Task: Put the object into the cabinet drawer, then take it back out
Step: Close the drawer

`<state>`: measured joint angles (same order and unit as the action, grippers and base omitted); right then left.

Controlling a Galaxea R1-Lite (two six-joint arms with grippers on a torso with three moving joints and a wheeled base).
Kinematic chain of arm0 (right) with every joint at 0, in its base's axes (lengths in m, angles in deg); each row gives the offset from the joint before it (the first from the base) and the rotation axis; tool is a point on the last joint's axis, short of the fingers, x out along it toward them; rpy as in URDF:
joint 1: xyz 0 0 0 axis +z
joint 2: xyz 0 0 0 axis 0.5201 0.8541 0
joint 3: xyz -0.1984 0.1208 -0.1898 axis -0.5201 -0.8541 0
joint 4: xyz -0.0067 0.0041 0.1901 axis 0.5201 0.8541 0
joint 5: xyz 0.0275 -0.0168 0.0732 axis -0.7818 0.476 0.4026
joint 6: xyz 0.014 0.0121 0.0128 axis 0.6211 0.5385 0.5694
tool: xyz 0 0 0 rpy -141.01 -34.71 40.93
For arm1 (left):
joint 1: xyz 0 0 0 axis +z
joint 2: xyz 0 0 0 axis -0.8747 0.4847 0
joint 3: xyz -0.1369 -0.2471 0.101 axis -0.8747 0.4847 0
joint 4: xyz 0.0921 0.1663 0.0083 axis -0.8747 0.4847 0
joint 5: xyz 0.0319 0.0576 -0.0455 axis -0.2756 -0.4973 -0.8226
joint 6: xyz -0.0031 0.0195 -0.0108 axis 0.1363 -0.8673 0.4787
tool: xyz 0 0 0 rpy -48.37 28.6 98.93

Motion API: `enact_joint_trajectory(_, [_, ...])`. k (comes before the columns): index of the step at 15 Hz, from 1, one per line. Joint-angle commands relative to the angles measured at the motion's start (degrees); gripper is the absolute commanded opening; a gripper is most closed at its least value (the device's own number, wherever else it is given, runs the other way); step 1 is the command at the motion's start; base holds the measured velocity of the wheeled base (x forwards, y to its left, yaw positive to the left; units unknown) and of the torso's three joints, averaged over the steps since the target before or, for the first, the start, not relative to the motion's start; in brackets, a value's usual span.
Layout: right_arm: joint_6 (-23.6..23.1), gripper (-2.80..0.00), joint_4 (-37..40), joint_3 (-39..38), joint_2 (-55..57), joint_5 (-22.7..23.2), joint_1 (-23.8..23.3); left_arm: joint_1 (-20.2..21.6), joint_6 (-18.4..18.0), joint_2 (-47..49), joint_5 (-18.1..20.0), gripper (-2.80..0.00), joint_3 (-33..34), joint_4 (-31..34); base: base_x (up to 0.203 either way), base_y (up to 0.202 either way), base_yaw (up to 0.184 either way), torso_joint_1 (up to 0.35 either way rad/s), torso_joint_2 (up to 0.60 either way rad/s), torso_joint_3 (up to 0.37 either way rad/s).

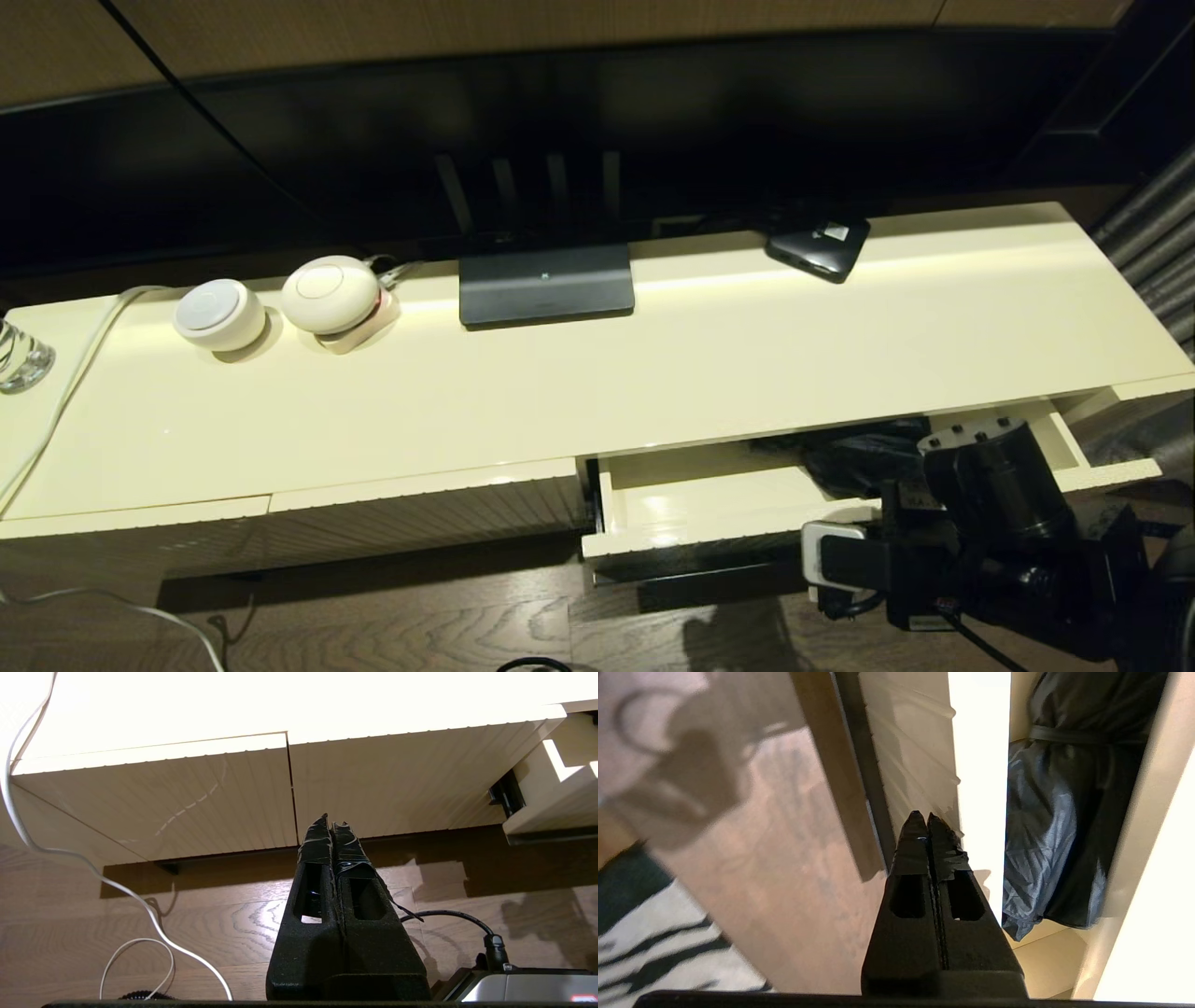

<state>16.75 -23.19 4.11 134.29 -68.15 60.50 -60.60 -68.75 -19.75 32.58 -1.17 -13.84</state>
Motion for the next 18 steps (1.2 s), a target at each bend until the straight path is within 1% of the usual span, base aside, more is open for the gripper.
enact_joint_trajectory(1, [-0.31,-2.80,-2.45,0.05,1.54,-0.35,-0.16,0.02,0.01,0.07,-0.01,-2.80,0.18,-0.03,0.000,0.000,0.000,0.000,0.00,0.000])
enact_joint_trajectory(4, [-0.23,-2.80,-7.73,0.12,3.16,-0.98,-0.32,0.02,0.01,-0.01,-0.01,-2.80,0.18,-0.05,0.000,0.000,0.000,0.000,0.00,0.000])
enact_joint_trajectory(8, [-0.22,-2.80,-10.54,0.87,3.66,-1.05,-1.64,0.02,0.01,0.07,-0.01,-2.80,0.18,-0.05,0.000,0.000,0.000,0.000,0.00,0.000])
enact_joint_trajectory(10, [0.00,-2.80,-13.41,0.84,5.12,-1.36,-2.49,0.02,0.01,0.07,-0.01,-2.80,0.18,-0.05,0.000,0.000,0.000,0.000,0.00,0.000])
enact_joint_trajectory(18, [0.22,-2.80,-20.57,2.28,9.20,-1.31,-3.06,0.02,0.01,0.07,-0.01,-2.80,0.18,-0.05,0.000,0.000,0.000,0.000,0.00,0.000])
